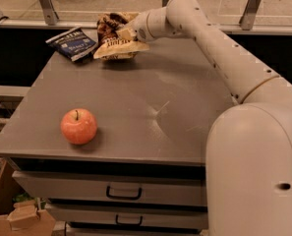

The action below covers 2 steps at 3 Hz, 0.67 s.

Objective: Move brown chip bag near blue chip bag

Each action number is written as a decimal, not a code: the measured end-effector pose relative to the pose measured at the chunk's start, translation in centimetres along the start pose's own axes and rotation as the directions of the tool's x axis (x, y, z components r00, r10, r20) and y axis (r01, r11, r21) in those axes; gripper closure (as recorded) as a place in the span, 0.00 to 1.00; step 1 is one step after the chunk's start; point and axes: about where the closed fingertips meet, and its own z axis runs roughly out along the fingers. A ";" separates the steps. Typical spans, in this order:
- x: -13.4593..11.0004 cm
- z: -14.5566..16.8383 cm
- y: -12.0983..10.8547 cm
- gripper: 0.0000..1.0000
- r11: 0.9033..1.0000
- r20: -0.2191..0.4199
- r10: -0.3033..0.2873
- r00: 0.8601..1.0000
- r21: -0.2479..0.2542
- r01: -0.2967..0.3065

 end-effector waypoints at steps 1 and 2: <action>0.4 0.9 -0.2 0.83 0.999 -0.020 -0.029 0.999 0.025 0.030; 0.4 1.0 -0.4 0.60 0.998 -0.018 -0.050 0.999 0.042 0.050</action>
Offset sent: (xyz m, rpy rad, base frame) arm 0.0106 -0.0043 -0.0008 -0.0559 -0.0838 -0.0413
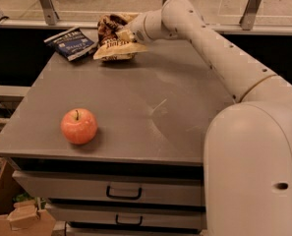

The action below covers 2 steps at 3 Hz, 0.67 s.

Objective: Move brown chip bag near blue chip bag

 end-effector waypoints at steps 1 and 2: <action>-0.3 -0.1 0.1 0.36 1.000 0.007 -0.026 1.000 0.010 0.025; -0.6 -0.3 0.5 0.13 0.999 0.013 -0.042 0.999 0.012 0.041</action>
Offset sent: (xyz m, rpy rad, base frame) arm -0.0099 -0.0008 0.0132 -0.0190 -0.0675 0.0087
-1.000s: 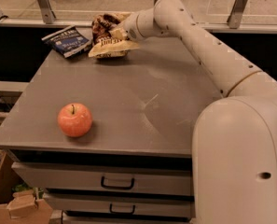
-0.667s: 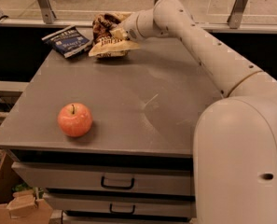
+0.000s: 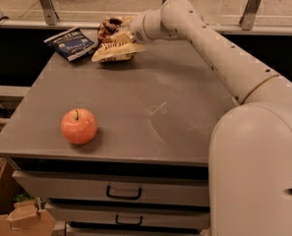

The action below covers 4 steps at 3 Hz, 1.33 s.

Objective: Move brown chip bag near blue chip bag

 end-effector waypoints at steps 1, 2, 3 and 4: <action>-0.2 -0.2 0.2 0.00 1.000 0.002 -0.010 1.000 -0.001 0.010; -0.2 -2.7 -0.6 0.00 0.999 0.011 -0.038 0.999 0.016 0.037; -0.5 -9.0 -3.3 0.00 0.995 0.022 -0.086 0.996 0.057 0.084; -1.4 -16.5 -7.2 0.00 0.988 0.055 -0.113 0.992 0.109 0.106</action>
Offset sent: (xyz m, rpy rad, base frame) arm -0.0268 -0.0673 0.0385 -0.0276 -0.1034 -0.0066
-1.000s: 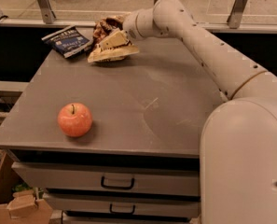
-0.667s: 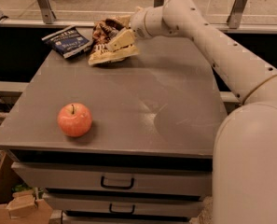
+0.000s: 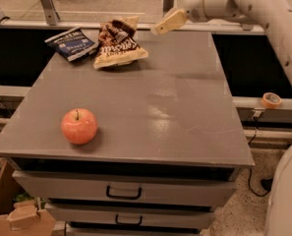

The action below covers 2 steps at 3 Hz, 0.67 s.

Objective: Move brown chip bag near blue chip bag

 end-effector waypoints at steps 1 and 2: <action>-2.5 -6.4 -5.1 0.00 0.993 0.035 -0.072 0.997 0.098 0.068; -3.6 -7.3 -6.1 0.00 0.989 0.050 -0.085 0.995 0.121 0.079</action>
Offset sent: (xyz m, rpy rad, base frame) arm -0.0092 -0.0496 0.0522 -0.0044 -0.0981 -0.0388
